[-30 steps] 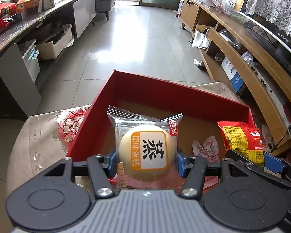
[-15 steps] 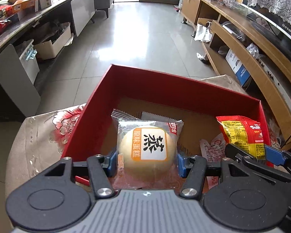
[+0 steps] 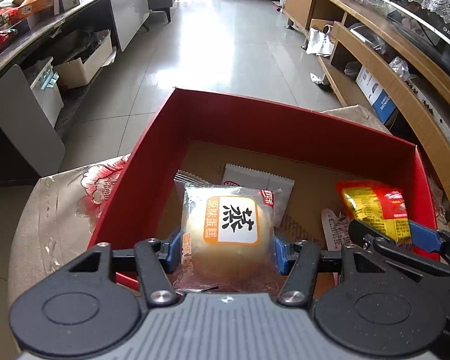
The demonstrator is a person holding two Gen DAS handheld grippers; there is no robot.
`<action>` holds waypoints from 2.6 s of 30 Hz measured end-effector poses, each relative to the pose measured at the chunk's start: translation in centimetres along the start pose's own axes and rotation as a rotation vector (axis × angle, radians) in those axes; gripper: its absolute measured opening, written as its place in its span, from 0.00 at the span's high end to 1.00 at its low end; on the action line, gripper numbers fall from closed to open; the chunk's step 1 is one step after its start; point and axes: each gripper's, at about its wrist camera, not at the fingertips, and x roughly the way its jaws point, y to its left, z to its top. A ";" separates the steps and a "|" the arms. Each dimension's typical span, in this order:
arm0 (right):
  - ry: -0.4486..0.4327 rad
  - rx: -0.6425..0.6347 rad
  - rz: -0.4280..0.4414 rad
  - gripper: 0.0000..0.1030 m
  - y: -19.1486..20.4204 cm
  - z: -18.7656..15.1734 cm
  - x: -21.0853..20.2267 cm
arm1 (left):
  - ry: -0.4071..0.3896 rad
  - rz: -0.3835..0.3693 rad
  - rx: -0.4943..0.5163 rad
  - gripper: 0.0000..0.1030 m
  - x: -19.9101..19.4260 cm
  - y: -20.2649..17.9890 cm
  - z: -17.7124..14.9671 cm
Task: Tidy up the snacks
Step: 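Lower the bun into the box with the left gripper while the right gripper drops the Trolli bag, then withdraw both open grippers from the box toward the remaining snacks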
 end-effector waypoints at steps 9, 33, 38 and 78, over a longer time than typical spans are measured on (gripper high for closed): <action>-0.009 0.015 -0.010 0.35 -0.3 0.1 -0.3 | 0.002 0.000 -0.009 0.44 -0.2 0.1 0.0; -0.108 0.042 -0.018 0.31 -0.6 0.7 -4.7 | -0.081 -0.041 -0.021 0.39 -4.5 0.5 -0.1; -0.125 0.059 -0.023 0.30 -0.7 0.3 -5.5 | -0.094 -0.048 -0.018 0.37 -5.4 0.7 -0.5; 0.011 -0.022 0.032 0.26 2.4 -7.7 -9.9 | 0.054 -0.035 -0.018 0.36 -8.8 7.9 -11.9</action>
